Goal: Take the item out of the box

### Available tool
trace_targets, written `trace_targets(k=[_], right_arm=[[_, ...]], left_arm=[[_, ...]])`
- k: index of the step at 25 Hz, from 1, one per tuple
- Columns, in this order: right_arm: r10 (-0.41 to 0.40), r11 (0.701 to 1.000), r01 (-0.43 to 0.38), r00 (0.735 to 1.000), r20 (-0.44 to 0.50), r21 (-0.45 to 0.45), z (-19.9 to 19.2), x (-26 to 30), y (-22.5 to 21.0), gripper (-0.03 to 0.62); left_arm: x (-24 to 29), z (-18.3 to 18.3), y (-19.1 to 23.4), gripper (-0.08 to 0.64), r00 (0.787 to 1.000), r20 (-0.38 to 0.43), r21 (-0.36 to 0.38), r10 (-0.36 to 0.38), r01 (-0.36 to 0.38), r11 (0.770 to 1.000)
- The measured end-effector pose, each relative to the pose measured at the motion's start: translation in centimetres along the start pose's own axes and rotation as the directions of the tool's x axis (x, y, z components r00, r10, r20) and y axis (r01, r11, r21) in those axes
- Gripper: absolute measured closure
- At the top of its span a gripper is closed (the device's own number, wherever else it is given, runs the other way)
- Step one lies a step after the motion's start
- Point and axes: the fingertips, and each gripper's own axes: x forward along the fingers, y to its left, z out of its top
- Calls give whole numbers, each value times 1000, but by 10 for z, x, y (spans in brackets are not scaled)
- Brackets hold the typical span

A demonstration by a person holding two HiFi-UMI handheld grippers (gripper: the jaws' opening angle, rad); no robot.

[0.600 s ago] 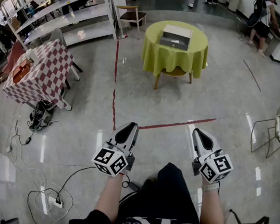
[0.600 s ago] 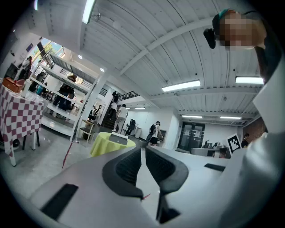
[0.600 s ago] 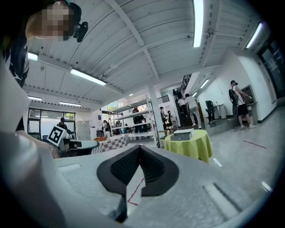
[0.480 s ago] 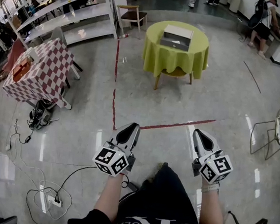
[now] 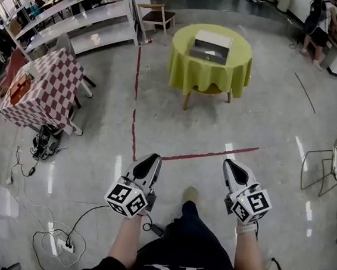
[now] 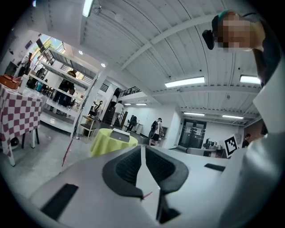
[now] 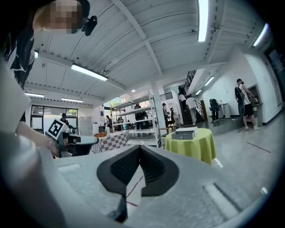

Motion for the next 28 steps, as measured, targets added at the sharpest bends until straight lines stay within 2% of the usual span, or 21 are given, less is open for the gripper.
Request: trace_targets(k=[2, 8, 17, 21, 28], right_arm=[[1, 1000, -1, 1000, -7, 2, -2, 13, -13, 586], [-2, 997, -3, 998, -64, -74, -4, 60, -55, 586], [-2, 1000, 2, 999, -54, 4, 12, 118, -118, 586], [3, 1000, -2, 999, -48, 22, 18, 130, -139, 586], [7, 996, -3, 999, -51, 89, 17, 147, -156, 586]], left_arm=[[17, 3, 9, 526, 1000, -4, -6, 0, 0, 1000], [79, 15, 30, 526, 999, -26, -9, -30, 30, 1000], [156, 44, 61, 526, 999, -9, 17, -40, 40, 999], [173, 53, 69, 527, 1000, 14, 9, -20, 20, 1000], [182, 51, 79, 526, 1000, -5, 4, -1, 1, 1000]])
